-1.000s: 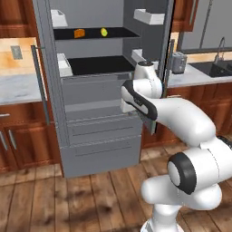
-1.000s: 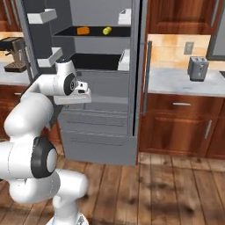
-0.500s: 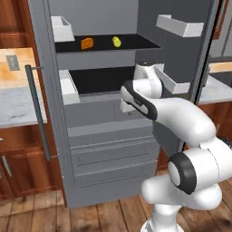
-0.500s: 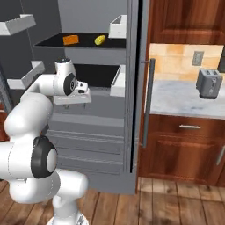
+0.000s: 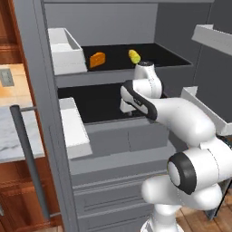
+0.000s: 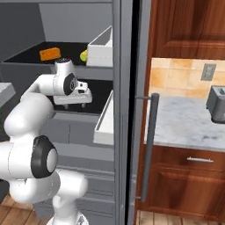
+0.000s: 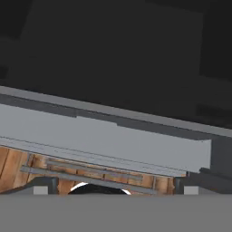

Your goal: Take the cheese, shrimp, and corn from the fridge and place them on the plate on the dining counter to create an appetizer plate.

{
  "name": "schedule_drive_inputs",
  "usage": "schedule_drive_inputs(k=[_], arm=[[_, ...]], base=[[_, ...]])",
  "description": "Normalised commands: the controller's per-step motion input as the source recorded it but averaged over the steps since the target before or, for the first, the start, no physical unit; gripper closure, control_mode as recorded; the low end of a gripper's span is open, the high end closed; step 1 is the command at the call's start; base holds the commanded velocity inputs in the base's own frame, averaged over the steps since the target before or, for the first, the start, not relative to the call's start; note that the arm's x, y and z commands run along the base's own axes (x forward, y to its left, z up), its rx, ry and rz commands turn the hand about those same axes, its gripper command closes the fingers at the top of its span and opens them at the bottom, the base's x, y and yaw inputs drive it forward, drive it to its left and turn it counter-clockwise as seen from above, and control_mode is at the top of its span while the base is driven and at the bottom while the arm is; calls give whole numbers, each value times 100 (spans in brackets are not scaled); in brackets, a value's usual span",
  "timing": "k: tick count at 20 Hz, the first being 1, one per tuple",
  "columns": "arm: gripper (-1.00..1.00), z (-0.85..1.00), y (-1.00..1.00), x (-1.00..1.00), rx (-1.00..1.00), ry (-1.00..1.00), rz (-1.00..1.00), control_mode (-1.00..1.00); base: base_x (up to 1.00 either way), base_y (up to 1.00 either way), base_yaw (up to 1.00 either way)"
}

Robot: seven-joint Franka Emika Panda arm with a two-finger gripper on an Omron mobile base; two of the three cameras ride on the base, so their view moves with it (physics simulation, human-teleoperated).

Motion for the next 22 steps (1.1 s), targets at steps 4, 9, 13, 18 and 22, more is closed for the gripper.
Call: schedule_drive_inputs(k=[4, 9, 13, 18, 22], arm=[[-100, 32, 29, -22, -1, -7, 0, -100], [-100, 99, 28, -82, -3, -24, -1, -100], [-100, 83, 0, -29, -7, -32, -1, -100], [-100, 52, 0, -1, -8, -47, -3, -100], [-100, 45, -18, 0, 0, -41, -4, -100]], base=[[11, 26, 0], [0, 0, 0], [0, 0, 0], [0, 0, 0], [0, 0, 0]])
